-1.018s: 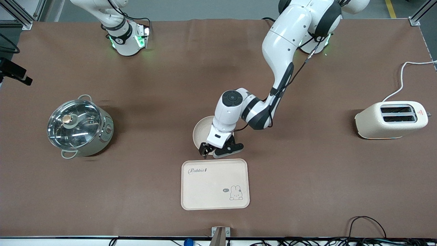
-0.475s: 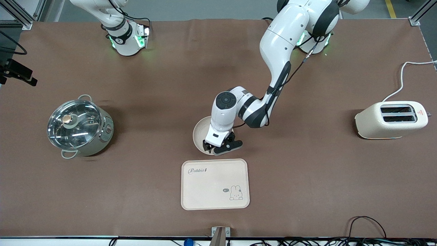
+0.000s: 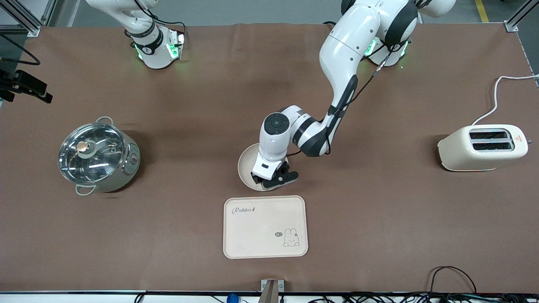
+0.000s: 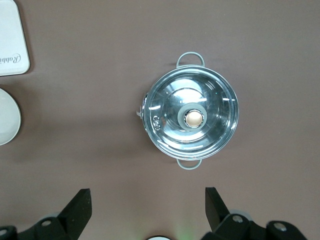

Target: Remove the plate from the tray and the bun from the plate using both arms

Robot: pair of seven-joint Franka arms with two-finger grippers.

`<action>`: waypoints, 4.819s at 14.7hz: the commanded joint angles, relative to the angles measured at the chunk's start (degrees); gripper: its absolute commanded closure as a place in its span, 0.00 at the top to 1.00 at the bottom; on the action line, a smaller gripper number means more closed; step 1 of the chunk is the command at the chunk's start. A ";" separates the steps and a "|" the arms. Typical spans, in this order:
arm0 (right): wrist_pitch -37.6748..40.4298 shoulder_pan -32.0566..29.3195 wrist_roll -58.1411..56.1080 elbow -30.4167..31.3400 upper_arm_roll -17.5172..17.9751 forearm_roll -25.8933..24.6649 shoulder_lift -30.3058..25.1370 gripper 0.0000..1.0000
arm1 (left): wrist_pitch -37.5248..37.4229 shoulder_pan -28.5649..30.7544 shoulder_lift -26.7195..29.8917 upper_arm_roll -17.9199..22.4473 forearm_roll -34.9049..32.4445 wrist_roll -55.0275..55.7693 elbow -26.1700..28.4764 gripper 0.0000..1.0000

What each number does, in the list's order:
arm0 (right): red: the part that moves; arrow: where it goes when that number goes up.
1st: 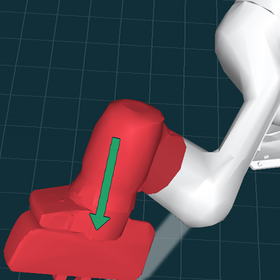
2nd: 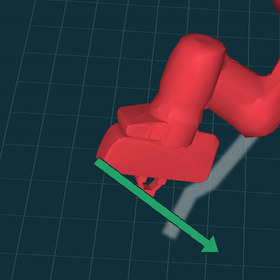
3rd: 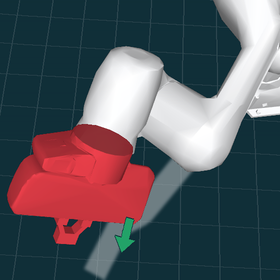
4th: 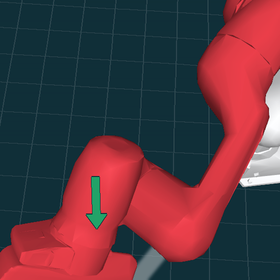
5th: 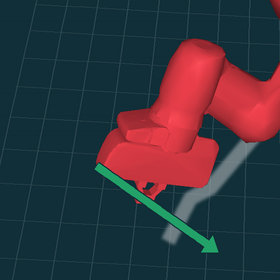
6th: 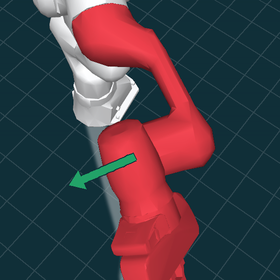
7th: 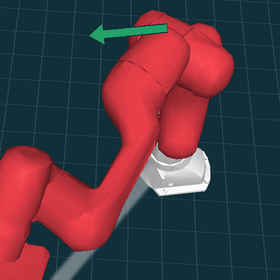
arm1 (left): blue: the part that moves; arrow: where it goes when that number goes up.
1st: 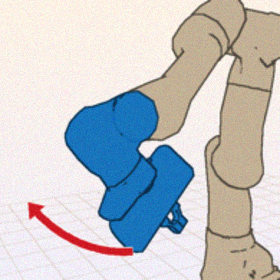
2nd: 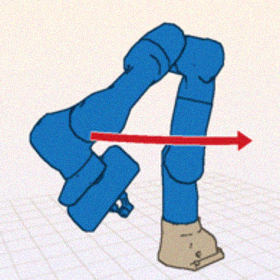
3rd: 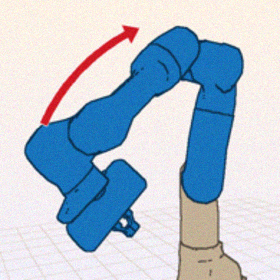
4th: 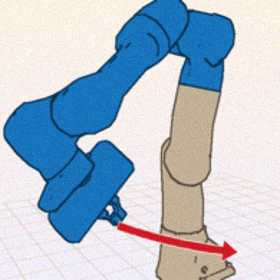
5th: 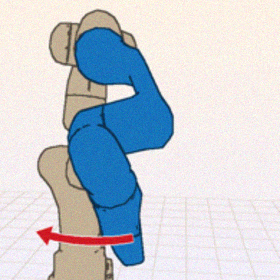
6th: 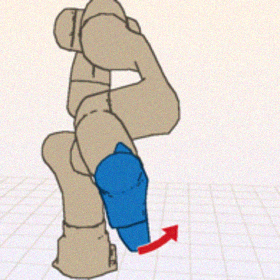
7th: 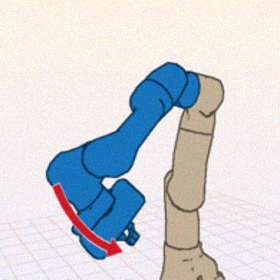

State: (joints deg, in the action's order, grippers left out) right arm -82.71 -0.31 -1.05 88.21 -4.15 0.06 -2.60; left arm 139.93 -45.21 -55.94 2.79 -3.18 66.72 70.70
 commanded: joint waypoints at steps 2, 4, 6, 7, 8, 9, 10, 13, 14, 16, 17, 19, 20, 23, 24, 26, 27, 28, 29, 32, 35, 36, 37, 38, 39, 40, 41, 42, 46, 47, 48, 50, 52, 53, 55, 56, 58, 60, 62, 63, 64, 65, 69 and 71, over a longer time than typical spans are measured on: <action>0.71 0.13 -0.35 -0.14 0.28 -3.48 -0.56 1.00 | -0.97 -0.14 -0.57 -0.95 1.33 1.30 -0.47 0.16; 1.49 -0.04 0.08 -0.84 0.19 -3.58 -0.39 1.00 | -0.97 -0.31 -0.48 -0.95 2.56 1.57 -0.47 0.05; 1.76 -0.30 0.26 -1.11 0.19 -3.58 -0.39 1.00 | -1.06 -0.31 -0.48 -0.95 2.74 1.39 -0.39 0.01; 1.76 -0.22 0.17 -1.11 0.19 -3.58 -0.39 1.00 | -1.15 -0.31 -0.40 -0.95 2.74 1.48 -0.39 0.00; 1.42 -0.22 0.17 -1.20 0.19 -3.66 -0.39 1.00 | -1.24 -0.23 -0.13 -0.95 2.66 1.48 -0.39 0.00; 1.33 -0.30 0.17 -1.28 0.19 -3.75 -0.39 1.00 | -1.32 -0.14 0.30 -0.95 2.65 1.48 -0.47 0.00; 1.41 -0.39 0.17 -1.72 0.19 -3.66 -0.39 1.00 | -2.37 0.04 0.83 -1.03 2.74 1.39 -0.65 0.00; 1.50 -0.39 0.17 -2.25 0.11 -3.75 -0.39 1.00 | -8.33 2.40 6.17 -0.86 2.66 1.04 -0.74 0.00; 1.67 -0.48 0.17 -2.95 -0.07 -3.75 -0.39 1.00 | -10.10 3.46 7.94 -0.95 2.65 1.04 -0.74 0.00; 1.68 -0.92 0.08 -3.13 -0.07 -3.66 -0.39 1.00 | -11.69 6.53 10.58 -0.95 2.31 0.61 -0.65 0.00; 1.76 -0.92 0.00 -3.04 -0.16 -3.66 -0.21 1.00 | -11.70 8.37 12.51 -0.95 2.30 -1.57 0.05 0.00; 1.68 -0.92 0.08 -3.04 -0.07 -3.66 0.49 1.00 | -11.87 12.67 14.54 -1.03 2.83 -7.37 3.03 0.00; 1.59 -1.09 0.08 -3.04 -0.16 -3.66 0.49 1.00 | -11.96 15.31 15.24 -1.12 2.74 -8.53 4.87 0.00; 1.41 -1.18 0.08 -3.04 -0.16 -3.66 0.67 1.00 | -10.82 21.02 15.78 -1.74 2.65 -11.52 8.22 0.00; 1.50 -1.18 0.08 -2.96 -0.16 -3.66 0.67 1.00 | -10.82 23.31 15.78 -2.09 2.65 -14.05 9.53 0.00; 1.33 -1.27 0.08 -2.95 -0.16 -3.66 1.02 1.00 | -9.51 26.31 14.99 -2.70 2.57 -16.01 12.34 0.01; 1.24 -1.62 0.08 -2.95 -0.25 -3.66 1.37 1.00 | -7.24 26.84 14.64 -2.70 2.13 -16.44 14.79 0.01; 1.15 -1.71 0.08 -3.04 -0.16 -3.66 1.63 1.00 | -5.21 27.63 14.55 -2.62 2.13 -17.14 16.82 0.01; 1.06 -1.80 0.08 -3.04 -0.25 -3.66 1.64 1.00 | -4.23 29.20 14.20 -2.62 1.95 -17.41 18.15 0.01; 1.15 -1.80 0.00 -3.04 -0.25 -3.75 1.99 1.00 | -1.50 30.45 12.53 -2.62 1.95 -18.21 19.91 0.03; 1.06 -2.50 -0.09 -3.04 -0.25 -3.66 3.04 1.00 | -1.59 30.54 12.52 -2.53 2.04 -18.12 20.53 0.46; 1.06 -2.59 -0.09 -3.04 -0.25 -3.66 3.04 1.00 | -1.59 30.54 12.53 -2.53 1.95 -18.21 20.79 0.78; 1.06 -2.59 -0.09 -3.04 -0.25 -3.66 3.04 1.00 | -1.59 30.19 12.87 -2.53 1.95 -18.21 21.32 1.00; 1.06 -2.59 -0.18 -3.04 -0.25 -3.66 3.04 1.00 | -1.76 30.27 13.14 -2.53 1.95 -17.77 21.24 1.00; 1.15 -2.50 -0.27 -3.13 -0.25 -3.75 3.04 1.00 | -2.20 30.36 13.84 -2.53 1.86 -17.77 21.06 1.00; 1.41 -2.50 -0.35 -3.22 -0.33 -3.66 3.04 1.00 | -2.29 30.36 14.71 -2.53 1.95 -17.68 20.97 1.00; 1.67 -2.50 -0.44 -3.22 -0.42 -3.75 2.87 1.00 | -2.99 30.53 16.03 -2.53 1.86 -17.94 21.06 1.00; 1.68 -2.85 -0.44 -3.65 -0.42 -3.75 2.87 1.00 | -4.30 30.54 17.17 -2.44 1.86 -18.12 20.88 1.00; 1.76 -4.95 -0.18 -4.80 -1.21 -1.39 3.04 1.00 | -12.01 31.23 25.15 -2.27 1.86 -19.44 20.97 1.00; 1.68 -4.96 -0.27 -5.15 -1.13 -0.77 2.96 1.00 | -16.75 31.50 28.14 -2.26 1.86 -20.48 20.71 1.00; 1.68 -4.62 -0.18 -5.15 -0.95 -0.76 2.95 1.00 | -20.45 32.03 31.30 -2.26 1.86 -22.41 20.53 1.00; 1.68 -4.53 -0.18 -5.15 -0.95 -0.85 2.95 1.00 | -24.95 32.99 37.19 -2.27 1.86 -25.14 20.53 1.00; 1.24 -4.61 -0.27 -5.15 -0.95 -0.59 3.04 1.00 | -30.65 33.61 42.91 -2.26 1.78 -30.48 20.36 1.00; 1.24 -4.53 -0.35 -5.06 -0.95 -0.59 3.04 1.00 | -33.03 33.61 45.37 -2.18 1.34 -33.21 20.27 1.00; 1.06 -2.78 -0.71 -4.62 -0.86 -0.50 5.57 1.00 | -37.60 34.49 49.77 -2.18 0.64 -36.99 19.39 1.00; 1.41 -2.68 -0.62 -4.36 -0.95 -0.33 5.85 1.00 | -40.41 35.19 51.53 -2.26 0.63 -39.97 19.21 1.00; 1.58 -1.63 -0.01 -4.97 -0.95 -0.41 5.77 0.98 | -44.29 37.81 54.78 -2.88 0.81 -47.17 19.56 1.00; 1.24 -0.75 -0.09 -4.71 -0.95 -0.59 5.77 0.99 | -49.02 39.85 56.64 -4.02 1.34 -52.11 19.48 1.00; 1.41 -0.57 0.08 -4.71 -0.95 -0.24 5.77 1.00 | -52.55 44.13 58.75 -8.30 1.42 -52.92 20.00 1.00; 1.67 -0.57 0.08 -4.63 -0.86 -0.24 5.77 1.00 | -52.74 47.29 59.71 -11.55 1.42 -53.27 20.44 1.00; 2.37 -0.48 0.08 -4.71 -0.95 -0.24 5.68 1.00 | -52.74 48.45 60.59 -13.23 1.42 -53.97 21.23 1.00; 3.08 -0.66 0.08 -4.71 -0.95 -0.24 5.59 1.00 | -52.74 48.47 61.56 -13.25 1.42 -54.50 22.02 1.00; 3.17 -0.48 0.08 -4.89 -0.86 -0.06 5.59 1.00 | -53.53 48.91 61.40 -12.64 1.86 -58.63 21.85 1.00; 3.00 0.39 0.08 -4.98 -0.86 -0.06 5.68 1.00 | -53.53 48.91 61.13 -12.64 1.86 -59.07 21.76 1.00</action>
State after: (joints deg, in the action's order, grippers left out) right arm -79.99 -0.68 -1.33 83.45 -5.01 -0.81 3.56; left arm 86.82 3.07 4.47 -9.67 -1.59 9.15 91.76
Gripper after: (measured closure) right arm 0.000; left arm 0.000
